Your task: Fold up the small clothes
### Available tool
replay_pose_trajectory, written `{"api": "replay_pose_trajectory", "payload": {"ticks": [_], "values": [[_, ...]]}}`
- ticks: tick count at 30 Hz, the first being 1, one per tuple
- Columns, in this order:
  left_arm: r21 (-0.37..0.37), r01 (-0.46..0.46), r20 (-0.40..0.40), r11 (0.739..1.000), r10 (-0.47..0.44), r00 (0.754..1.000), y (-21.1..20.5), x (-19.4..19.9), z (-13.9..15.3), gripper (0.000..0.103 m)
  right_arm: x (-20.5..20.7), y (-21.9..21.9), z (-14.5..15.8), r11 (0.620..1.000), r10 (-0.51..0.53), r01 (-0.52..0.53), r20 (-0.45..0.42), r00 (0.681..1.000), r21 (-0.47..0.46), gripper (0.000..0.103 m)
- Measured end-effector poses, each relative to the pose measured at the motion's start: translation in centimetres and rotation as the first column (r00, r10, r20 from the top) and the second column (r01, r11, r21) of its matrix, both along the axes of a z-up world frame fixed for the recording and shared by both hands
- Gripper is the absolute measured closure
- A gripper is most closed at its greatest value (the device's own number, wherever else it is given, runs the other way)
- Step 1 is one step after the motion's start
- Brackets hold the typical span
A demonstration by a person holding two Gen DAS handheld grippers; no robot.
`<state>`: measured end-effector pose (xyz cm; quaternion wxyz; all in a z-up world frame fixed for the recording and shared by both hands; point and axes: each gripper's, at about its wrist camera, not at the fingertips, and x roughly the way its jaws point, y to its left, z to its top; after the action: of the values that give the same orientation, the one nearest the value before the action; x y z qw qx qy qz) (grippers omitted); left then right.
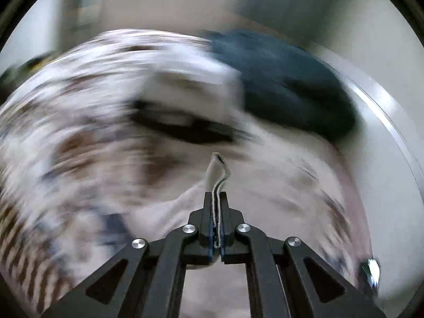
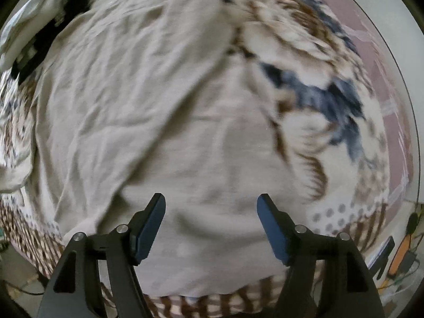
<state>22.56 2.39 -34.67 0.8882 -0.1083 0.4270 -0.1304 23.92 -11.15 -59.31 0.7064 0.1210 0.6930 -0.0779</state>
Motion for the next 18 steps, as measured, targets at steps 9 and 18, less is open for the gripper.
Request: {"api": "replay_pose_trajectory", "payload": {"ticks": [9, 18], "values": [[-0.006, 0.674, -0.200, 0.739, -0.661, 0.723, -22.0, -9.5, -7.8, 0.101, -6.7, -11.4, 0.9, 0.992, -0.124, 0.122, -0.050, 0.991, -0.041, 0.030], [-0.034, 0.620, -0.429, 0.784, -0.571, 0.700, -19.8, -10.3, -12.6, 0.026, -13.8, -20.6, 2.1, 0.982, -0.189, 0.189, -0.041, 0.981, -0.001, 0.030]]}}
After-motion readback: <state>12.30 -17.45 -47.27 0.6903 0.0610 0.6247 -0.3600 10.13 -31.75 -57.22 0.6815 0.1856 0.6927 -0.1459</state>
